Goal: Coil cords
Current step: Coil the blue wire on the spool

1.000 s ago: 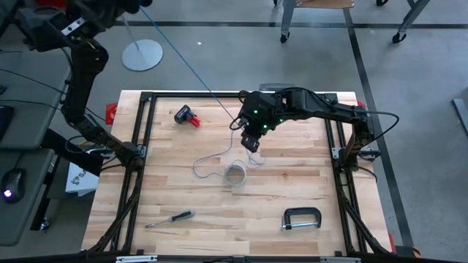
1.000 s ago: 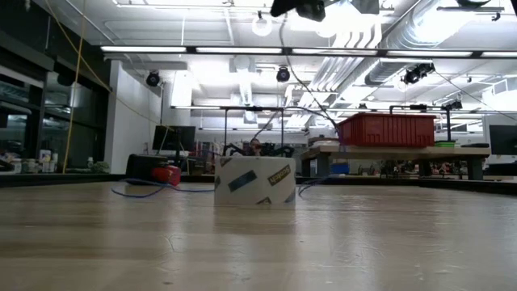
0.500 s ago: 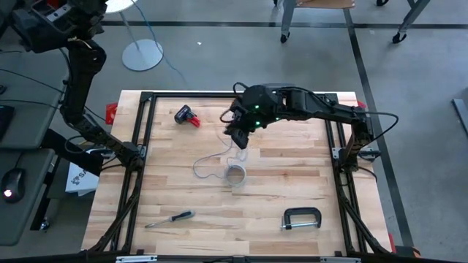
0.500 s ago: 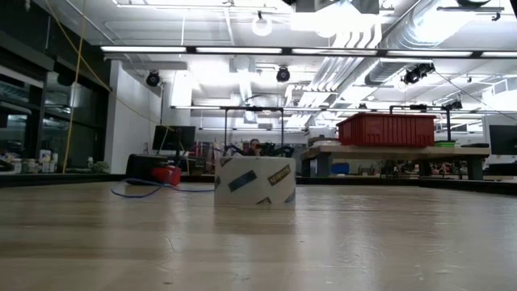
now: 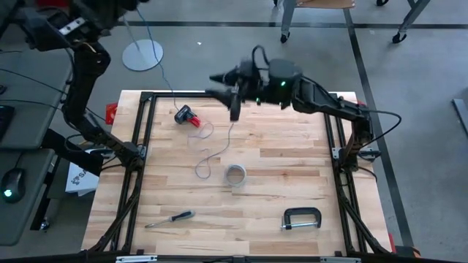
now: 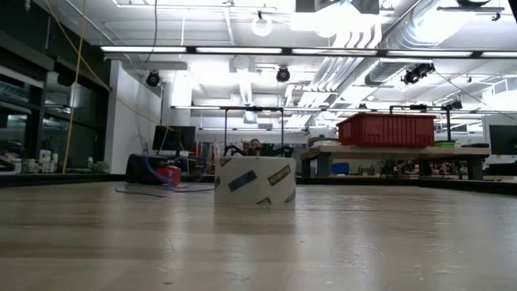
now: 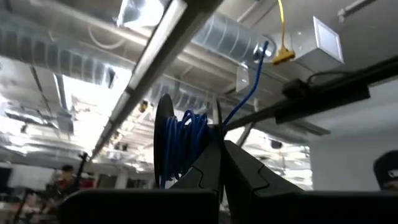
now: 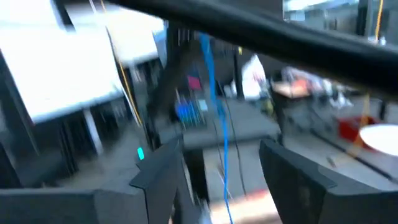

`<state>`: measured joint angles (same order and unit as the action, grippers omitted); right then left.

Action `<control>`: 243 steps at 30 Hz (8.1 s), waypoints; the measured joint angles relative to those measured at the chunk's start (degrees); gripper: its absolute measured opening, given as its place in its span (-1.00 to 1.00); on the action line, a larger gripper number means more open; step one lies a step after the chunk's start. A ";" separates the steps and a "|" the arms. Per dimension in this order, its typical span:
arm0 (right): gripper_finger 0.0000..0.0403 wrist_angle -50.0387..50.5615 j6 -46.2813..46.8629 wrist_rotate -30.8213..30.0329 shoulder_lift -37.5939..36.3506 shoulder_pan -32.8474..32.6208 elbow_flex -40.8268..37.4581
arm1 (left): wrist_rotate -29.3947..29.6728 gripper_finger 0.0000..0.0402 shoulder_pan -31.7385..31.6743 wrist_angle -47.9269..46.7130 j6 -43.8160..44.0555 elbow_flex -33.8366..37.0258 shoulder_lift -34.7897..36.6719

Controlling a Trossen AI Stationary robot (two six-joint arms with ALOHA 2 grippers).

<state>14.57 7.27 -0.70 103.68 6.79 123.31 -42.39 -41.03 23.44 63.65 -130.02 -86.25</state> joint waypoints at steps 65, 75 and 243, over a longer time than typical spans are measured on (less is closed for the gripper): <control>-0.36 -9.72 5.53 13.41 0.87 -0.29 -0.02 | -5.62 -1.00 16.78 -4.33 -13.83 0.04 -10.65; -0.98 -10.91 7.73 13.70 1.03 -1.70 -0.02 | -5.75 -1.00 14.70 -4.36 -14.61 0.07 -10.37; -0.88 8.36 -11.40 -18.80 7.21 -1.87 11.65 | -12.45 -1.00 5.04 3.44 1.65 0.07 -13.17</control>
<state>22.93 -4.13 -19.51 110.89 4.92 134.96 -54.85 -35.99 26.88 65.30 -129.95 -99.42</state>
